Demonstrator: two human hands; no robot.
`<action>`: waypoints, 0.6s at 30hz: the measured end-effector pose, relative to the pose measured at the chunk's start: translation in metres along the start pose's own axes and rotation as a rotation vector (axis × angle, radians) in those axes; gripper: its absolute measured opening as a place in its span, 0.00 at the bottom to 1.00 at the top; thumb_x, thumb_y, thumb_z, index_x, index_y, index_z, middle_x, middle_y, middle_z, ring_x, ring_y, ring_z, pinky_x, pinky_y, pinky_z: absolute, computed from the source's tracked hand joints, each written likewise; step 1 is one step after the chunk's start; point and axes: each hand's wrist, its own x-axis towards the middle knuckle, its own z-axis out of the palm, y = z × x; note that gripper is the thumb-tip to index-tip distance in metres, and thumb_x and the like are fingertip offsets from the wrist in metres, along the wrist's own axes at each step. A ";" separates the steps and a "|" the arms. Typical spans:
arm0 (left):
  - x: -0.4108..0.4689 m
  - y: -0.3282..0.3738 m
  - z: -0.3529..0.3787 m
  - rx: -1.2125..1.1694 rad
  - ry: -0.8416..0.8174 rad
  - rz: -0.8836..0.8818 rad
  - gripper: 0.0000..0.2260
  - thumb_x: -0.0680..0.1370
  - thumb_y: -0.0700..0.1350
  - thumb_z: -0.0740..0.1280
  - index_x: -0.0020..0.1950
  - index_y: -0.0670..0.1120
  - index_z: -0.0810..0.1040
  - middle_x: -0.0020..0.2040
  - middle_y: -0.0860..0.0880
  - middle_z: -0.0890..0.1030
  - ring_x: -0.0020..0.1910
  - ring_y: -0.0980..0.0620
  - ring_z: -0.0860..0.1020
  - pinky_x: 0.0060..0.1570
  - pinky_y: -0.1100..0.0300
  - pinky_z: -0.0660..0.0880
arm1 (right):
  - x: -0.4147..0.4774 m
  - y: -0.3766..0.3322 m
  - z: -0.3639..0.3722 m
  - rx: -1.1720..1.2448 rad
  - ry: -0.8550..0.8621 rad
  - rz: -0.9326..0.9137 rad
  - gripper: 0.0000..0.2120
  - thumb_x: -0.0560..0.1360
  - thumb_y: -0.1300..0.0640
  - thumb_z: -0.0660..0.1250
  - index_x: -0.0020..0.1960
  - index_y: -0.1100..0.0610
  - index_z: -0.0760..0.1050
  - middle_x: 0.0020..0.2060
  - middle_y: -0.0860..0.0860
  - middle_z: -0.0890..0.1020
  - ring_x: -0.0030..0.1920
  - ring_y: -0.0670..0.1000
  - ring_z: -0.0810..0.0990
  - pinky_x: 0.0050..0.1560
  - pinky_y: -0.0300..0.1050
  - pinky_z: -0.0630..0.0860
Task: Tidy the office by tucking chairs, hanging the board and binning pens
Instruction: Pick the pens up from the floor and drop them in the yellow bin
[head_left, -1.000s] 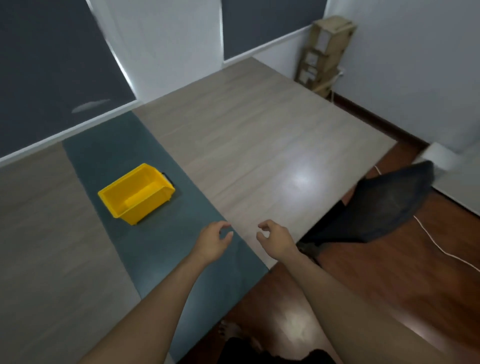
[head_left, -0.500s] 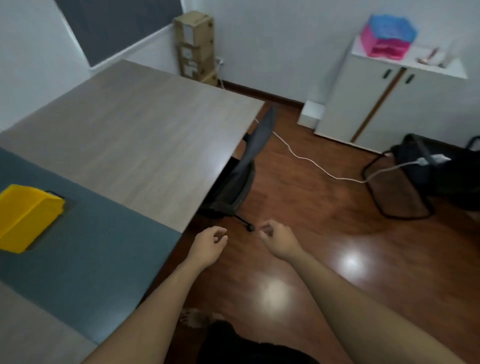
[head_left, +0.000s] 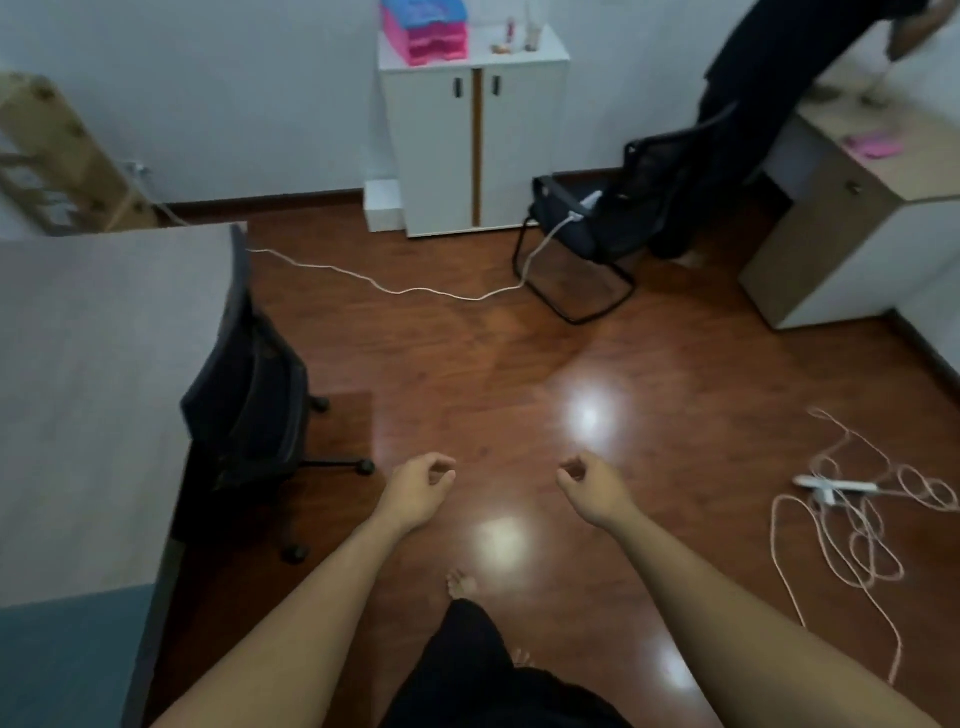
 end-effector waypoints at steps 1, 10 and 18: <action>0.011 0.013 0.008 0.013 -0.021 0.022 0.15 0.86 0.51 0.67 0.71 0.49 0.80 0.68 0.52 0.83 0.64 0.51 0.81 0.63 0.56 0.77 | -0.001 0.011 -0.011 0.012 0.019 0.033 0.12 0.79 0.54 0.72 0.60 0.58 0.84 0.54 0.54 0.88 0.55 0.52 0.85 0.61 0.44 0.78; 0.129 0.111 0.085 0.050 -0.169 0.131 0.11 0.83 0.46 0.70 0.64 0.48 0.85 0.61 0.50 0.87 0.57 0.50 0.85 0.62 0.55 0.78 | 0.038 0.087 -0.098 0.115 0.158 0.232 0.10 0.80 0.55 0.71 0.59 0.57 0.84 0.47 0.49 0.84 0.52 0.50 0.83 0.51 0.37 0.70; 0.228 0.167 0.145 -0.038 -0.259 0.055 0.10 0.83 0.43 0.70 0.62 0.45 0.86 0.58 0.47 0.87 0.50 0.52 0.81 0.48 0.63 0.70 | 0.112 0.129 -0.137 0.169 0.166 0.370 0.11 0.80 0.54 0.72 0.60 0.56 0.84 0.48 0.49 0.86 0.52 0.49 0.83 0.60 0.44 0.77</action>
